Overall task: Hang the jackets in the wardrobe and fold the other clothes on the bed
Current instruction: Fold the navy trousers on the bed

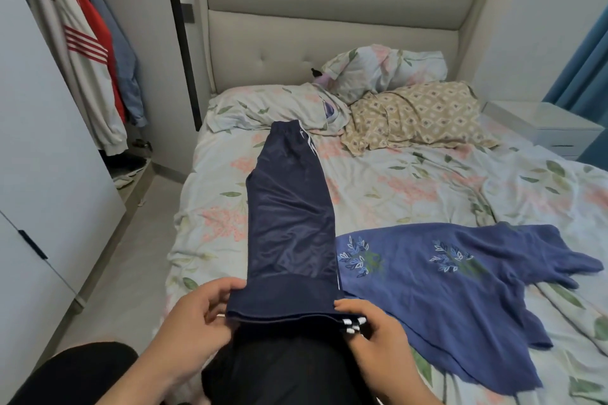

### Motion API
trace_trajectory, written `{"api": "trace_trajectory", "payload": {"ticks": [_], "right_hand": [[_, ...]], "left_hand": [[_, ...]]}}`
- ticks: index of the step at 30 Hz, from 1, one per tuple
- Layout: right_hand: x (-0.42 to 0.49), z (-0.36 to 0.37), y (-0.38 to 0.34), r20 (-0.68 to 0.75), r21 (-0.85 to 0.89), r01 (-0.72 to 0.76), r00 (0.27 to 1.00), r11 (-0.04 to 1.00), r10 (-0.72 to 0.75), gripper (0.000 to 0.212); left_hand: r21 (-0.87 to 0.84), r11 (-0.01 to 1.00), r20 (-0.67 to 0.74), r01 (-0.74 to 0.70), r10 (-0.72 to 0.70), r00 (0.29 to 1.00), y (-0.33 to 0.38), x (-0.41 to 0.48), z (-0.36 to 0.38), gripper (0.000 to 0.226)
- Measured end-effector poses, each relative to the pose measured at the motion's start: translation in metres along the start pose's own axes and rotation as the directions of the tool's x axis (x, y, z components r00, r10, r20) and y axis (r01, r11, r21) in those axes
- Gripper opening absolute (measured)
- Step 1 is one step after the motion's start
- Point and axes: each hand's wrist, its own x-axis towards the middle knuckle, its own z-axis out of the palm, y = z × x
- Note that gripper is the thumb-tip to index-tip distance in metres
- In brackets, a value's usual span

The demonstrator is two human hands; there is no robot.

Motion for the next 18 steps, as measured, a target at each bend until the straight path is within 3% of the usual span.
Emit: {"api": "trace_trajectory", "payload": {"ticks": [2, 5, 9, 13, 15, 18], "right_hand": [[0.002, -0.001, -0.006, 0.024, 0.049, -0.068, 0.997, 0.996, 0.067, 0.048], [0.011, -0.003, -0.017, 0.004, 0.096, -0.085, 0.996, 0.992, 0.085, 0.033], [0.021, -0.002, -0.024, 0.111, -0.013, -0.051, 0.992, 0.999, 0.052, 0.021], [0.030, 0.003, -0.029, 0.275, -0.094, -0.109, 0.953, 0.990, 0.131, 0.044], [0.041, 0.002, -0.030, 0.262, -0.130, -0.095, 0.957, 0.987, 0.127, 0.053], [0.062, 0.001, -0.040, 0.153, 0.026, -0.111, 0.983, 0.994, 0.105, 0.029]], "left_hand": [[0.160, 0.986, -0.111, -0.052, 0.070, 0.991, 0.003, 0.001, 0.006, 0.051], [0.196, 0.975, -0.255, -0.106, 0.155, 0.954, 0.004, 0.006, 0.013, 0.037], [0.092, 0.983, -0.273, -0.160, 0.180, 0.945, 0.013, 0.014, 0.009, 0.029], [0.024, 0.981, -0.230, -0.191, 0.192, 0.954, 0.022, 0.022, 0.007, 0.026], [-0.027, 0.981, -0.228, -0.194, 0.183, 0.956, 0.029, 0.026, 0.009, 0.026], [-0.065, 0.976, -0.304, -0.207, 0.178, 0.936, 0.044, 0.045, 0.006, 0.025]]}}
